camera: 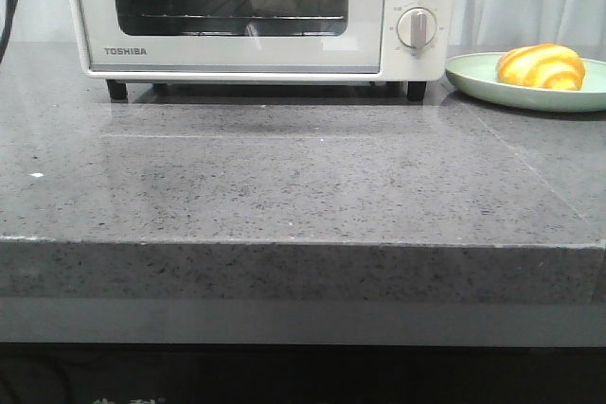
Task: Put bread in oven
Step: 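Pull the oven door down and open with the left gripper, then move the right gripper above the croissant on the green plate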
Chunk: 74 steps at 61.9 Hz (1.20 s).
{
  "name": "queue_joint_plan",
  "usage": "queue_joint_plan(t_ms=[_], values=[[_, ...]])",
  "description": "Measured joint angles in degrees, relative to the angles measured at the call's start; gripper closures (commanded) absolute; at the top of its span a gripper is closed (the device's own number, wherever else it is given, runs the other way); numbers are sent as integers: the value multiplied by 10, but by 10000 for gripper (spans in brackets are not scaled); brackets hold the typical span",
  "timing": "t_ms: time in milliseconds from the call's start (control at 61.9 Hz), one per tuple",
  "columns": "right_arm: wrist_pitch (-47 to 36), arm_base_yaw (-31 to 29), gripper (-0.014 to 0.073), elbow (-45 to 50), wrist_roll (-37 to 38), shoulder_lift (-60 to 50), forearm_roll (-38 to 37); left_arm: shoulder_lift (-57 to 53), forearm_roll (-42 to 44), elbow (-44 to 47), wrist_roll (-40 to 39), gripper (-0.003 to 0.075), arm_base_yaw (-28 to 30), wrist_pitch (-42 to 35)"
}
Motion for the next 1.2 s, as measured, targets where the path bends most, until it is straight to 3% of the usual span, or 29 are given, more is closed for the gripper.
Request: queue_joint_plan(t_ms=[210,695,1196], values=[[0,0,-10,0,0,0,0,-5,0,-7,0,739,0,53],[0,0,-10,0,0,0,0,-89,-31,10,0,739,-11,309],[23,0,-10,0,0,0,0,-241,-16,133,0,739,-5,341]])
